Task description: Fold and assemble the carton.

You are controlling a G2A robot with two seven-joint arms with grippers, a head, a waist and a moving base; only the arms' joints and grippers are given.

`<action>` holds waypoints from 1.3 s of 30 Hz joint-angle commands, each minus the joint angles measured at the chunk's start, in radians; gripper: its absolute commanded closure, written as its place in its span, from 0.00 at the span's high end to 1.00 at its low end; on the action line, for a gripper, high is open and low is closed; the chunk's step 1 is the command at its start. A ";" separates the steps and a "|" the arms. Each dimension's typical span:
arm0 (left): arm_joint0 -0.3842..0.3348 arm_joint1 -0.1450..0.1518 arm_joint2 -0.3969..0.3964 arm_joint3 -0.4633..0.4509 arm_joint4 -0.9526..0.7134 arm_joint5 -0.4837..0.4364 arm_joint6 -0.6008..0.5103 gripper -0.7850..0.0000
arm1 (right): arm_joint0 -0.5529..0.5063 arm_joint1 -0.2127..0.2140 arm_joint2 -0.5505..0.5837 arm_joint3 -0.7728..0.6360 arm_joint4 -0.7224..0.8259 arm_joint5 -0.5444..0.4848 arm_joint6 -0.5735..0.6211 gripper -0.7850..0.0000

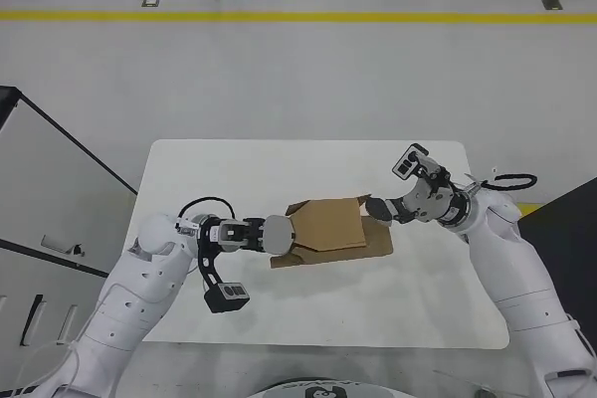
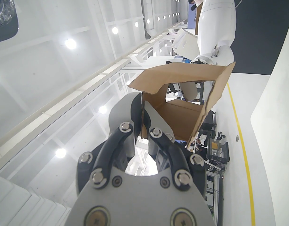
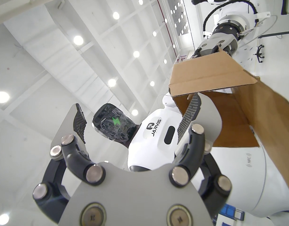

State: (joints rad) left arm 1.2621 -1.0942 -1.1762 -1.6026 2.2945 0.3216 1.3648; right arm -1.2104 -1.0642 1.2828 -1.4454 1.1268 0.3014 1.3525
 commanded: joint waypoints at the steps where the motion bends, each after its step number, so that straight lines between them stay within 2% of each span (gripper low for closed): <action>1: -0.001 0.000 0.004 0.001 -0.002 -0.001 0.002 0.00 | -0.002 0.000 0.002 -0.005 -0.007 -0.015 -0.001 1.00; 13: -0.010 -0.003 0.029 0.009 -0.016 0.004 -0.015 0.00 | -0.014 0.003 0.000 -0.049 -0.111 -0.118 0.025 1.00; 24: -0.001 -0.001 0.029 0.011 -0.008 0.011 -0.068 0.00 | -0.038 0.000 0.007 -0.087 -0.139 -0.241 0.024 1.00; 30: 0.007 0.000 0.031 0.005 0.000 0.013 -0.086 0.00 | -0.053 0.001 0.012 -0.107 -0.168 -0.270 0.014 1.00; 36: 0.012 0.001 0.036 0.001 0.008 0.008 -0.096 0.00 | -0.068 0.001 0.012 -0.126 -0.178 -0.288 0.004 0.86; 39: 0.013 0.001 0.038 -0.002 0.011 0.004 -0.100 0.00 | -0.072 0.001 0.012 -0.134 -0.186 -0.295 0.002 0.71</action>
State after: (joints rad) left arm 1.2747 -1.0931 -1.1390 -1.6038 2.3046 0.3270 1.2649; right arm -1.2816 -1.0634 1.2947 -1.5775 0.9453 0.0090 1.3542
